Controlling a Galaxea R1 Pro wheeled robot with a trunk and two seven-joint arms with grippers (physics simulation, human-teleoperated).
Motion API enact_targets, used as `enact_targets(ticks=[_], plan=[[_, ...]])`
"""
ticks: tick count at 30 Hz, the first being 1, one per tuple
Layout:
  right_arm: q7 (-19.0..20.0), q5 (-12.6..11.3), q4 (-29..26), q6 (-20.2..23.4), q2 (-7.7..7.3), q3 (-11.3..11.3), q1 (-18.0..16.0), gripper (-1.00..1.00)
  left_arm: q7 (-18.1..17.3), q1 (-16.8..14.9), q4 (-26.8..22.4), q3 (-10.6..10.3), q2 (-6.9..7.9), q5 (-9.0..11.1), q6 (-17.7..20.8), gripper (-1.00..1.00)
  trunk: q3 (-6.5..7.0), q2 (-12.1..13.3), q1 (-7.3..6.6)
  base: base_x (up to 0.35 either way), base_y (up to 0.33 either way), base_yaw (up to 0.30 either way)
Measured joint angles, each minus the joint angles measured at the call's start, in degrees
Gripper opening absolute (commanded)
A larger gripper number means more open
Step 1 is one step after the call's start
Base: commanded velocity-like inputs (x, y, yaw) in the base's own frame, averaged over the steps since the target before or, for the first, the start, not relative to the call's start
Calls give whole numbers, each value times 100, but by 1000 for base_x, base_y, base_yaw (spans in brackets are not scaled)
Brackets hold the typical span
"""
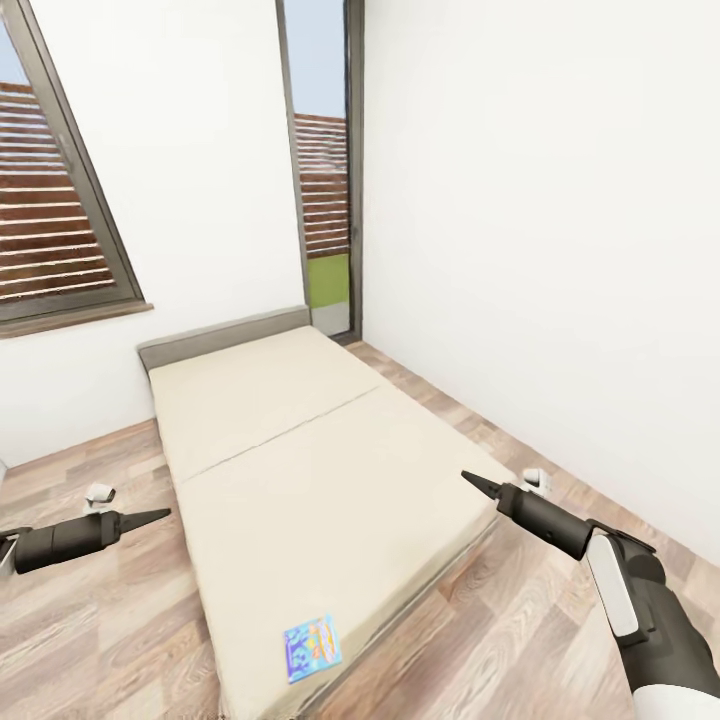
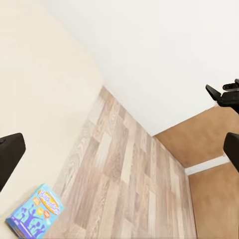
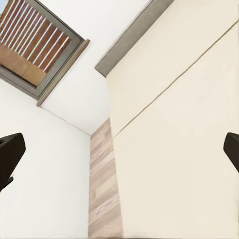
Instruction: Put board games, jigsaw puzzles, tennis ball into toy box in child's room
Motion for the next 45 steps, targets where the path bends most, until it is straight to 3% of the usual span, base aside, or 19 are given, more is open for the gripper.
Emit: enact_targets(ticks=[26,45], plan=[[0,-1,1,0,2,1,0,100,-9,1,-1,3,0,0,-7,100,0,0,0,0,-295,268],[-2,-3,3,-1,6,10,0,100,-10,0,-2,5,0,0,-8,100,0,0,0,0,-46,288]])
